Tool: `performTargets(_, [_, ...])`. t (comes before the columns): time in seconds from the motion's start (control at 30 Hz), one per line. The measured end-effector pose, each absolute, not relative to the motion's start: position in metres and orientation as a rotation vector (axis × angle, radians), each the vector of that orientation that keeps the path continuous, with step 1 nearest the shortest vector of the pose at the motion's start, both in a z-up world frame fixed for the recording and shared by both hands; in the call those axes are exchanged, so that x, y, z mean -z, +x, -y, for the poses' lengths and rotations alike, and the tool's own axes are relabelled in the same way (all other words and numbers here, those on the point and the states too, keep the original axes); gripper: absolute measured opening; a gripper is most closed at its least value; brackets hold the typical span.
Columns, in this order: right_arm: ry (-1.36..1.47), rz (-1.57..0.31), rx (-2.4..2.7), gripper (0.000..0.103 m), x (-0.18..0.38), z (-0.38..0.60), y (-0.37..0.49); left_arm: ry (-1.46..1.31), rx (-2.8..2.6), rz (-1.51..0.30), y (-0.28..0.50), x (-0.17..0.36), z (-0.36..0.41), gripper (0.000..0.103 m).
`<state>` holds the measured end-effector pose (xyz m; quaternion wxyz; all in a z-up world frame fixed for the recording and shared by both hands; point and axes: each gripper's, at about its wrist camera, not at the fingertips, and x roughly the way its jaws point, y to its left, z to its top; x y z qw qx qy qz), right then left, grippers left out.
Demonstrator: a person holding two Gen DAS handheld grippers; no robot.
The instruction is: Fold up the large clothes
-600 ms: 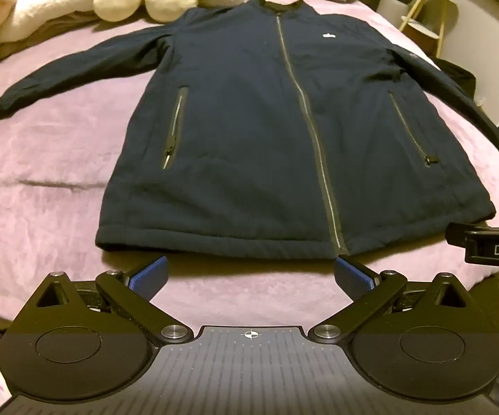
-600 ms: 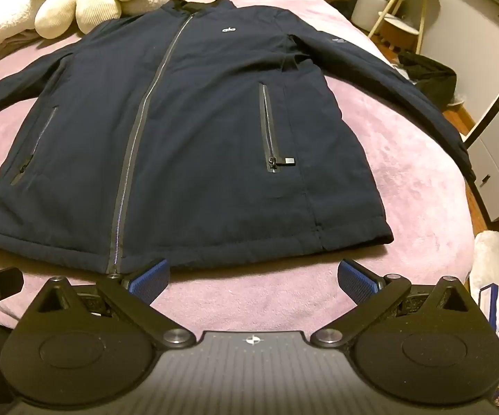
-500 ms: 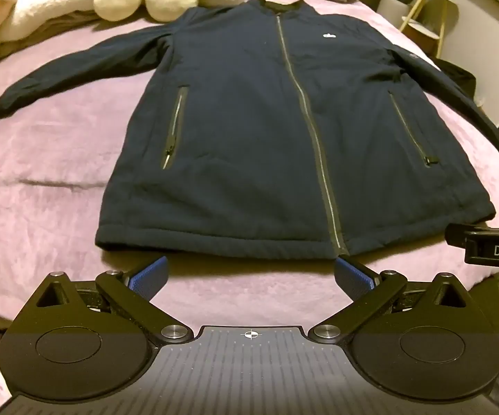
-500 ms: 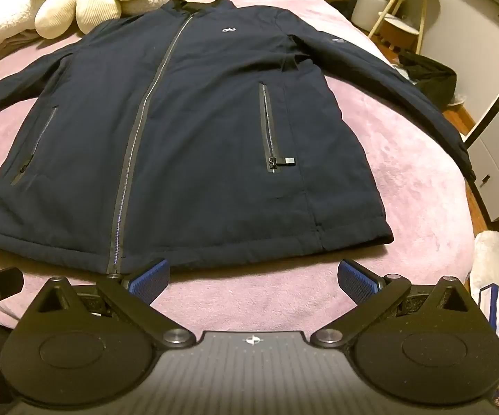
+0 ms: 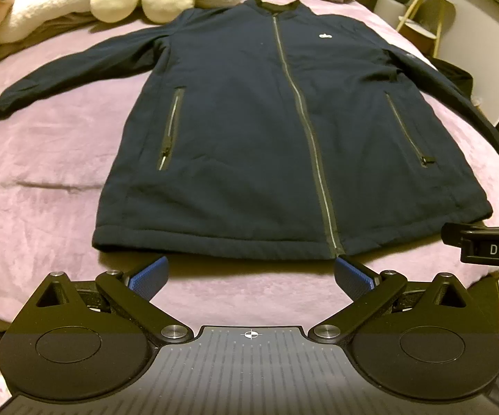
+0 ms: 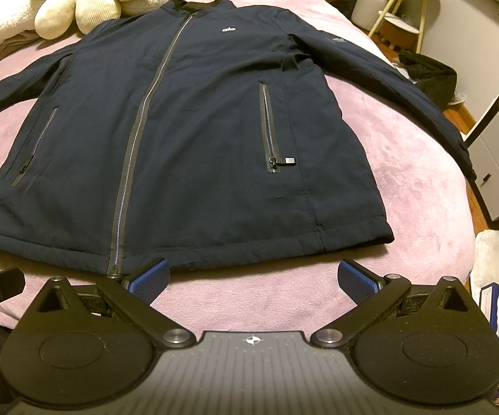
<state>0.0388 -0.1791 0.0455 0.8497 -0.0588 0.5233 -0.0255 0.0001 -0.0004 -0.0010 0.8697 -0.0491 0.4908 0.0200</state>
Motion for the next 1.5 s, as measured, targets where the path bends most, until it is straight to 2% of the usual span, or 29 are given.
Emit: performTargets(1.5, [-0.119,-1.105,0.051,0.103,-0.0437,0.1801,0.0378,-0.112,-0.039,-1.027,-0.0021,0.0029,0.0046,0.103])
